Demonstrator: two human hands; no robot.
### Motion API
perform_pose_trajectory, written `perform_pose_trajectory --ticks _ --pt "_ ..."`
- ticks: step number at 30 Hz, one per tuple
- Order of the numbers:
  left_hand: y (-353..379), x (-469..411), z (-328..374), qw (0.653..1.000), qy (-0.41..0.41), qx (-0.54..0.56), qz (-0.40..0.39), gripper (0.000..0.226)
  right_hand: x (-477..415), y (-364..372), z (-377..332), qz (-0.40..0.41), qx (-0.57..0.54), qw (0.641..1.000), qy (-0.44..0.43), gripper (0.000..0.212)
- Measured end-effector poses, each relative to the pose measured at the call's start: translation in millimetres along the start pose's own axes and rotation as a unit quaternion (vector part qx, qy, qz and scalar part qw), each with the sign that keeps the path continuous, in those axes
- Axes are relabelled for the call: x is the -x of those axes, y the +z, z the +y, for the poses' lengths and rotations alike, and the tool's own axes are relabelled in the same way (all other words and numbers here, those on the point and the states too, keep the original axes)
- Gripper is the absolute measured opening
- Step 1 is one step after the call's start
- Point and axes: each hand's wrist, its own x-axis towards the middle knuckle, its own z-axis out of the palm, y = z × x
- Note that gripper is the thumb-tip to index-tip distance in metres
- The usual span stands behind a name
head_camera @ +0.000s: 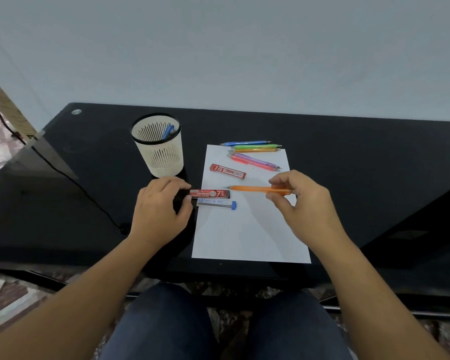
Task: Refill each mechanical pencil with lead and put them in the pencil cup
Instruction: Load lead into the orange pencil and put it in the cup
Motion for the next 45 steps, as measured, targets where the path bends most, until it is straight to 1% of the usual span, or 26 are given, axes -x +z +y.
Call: perform_pose_trajectory --ticks 2,5,8,11,14,18,21,26,30,37,45 --pt "-10 -5 -6 1.0 -0.003 -0.009 0.018 0.022 -5 4 -4 0.0 0.009 1.0 -0.006 0.021" --pt "-25 -12 -20 0.999 -0.01 -0.015 0.037 0.021 -16 10 -14 0.02 -0.005 1.0 -0.014 0.02" --pt "-43 -21 -39 0.998 -0.015 -0.033 0.053 0.021 -28 16 -28 0.047 -0.046 0.998 -0.021 0.02" --pt "-59 -33 -53 0.996 -0.015 -0.054 0.075 0.016 -43 23 -44 0.055 -0.093 0.994 -0.014 0.016" --pt "-72 -47 -64 0.994 -0.019 -0.066 0.086 0.011 -62 34 -61 0.072 -0.097 0.992 -0.043 0.007" --pt "-82 -61 -76 0.993 -0.015 -0.064 0.101 0.013 -86 46 -82 0.1 -0.103 0.986 -0.084 0.008" --pt "-88 -70 -84 0.993 0.001 -0.061 0.098 0.017 -105 56 -95 0.076 -0.08 0.99 -0.091 0.013" --pt "-90 -80 -93 0.996 0.026 -0.047 0.072 0.013 -133 72 -113 0.034 0.015 0.992 -0.117 0.017" --pt "-87 -83 -94 0.997 0.038 -0.028 0.062 0.016 -141 84 -123 0.004 0.048 0.992 -0.117 0.02" --pt "-80 -78 -96 0.996 0.052 -0.063 0.041 0.022 -143 101 -130 -0.033 0.056 0.993 -0.1 0.031" --pt "-78 -75 -90 0.996 0.033 -0.064 0.045 0.021 -140 106 -130 -0.055 0.022 0.995 -0.082 0.027"
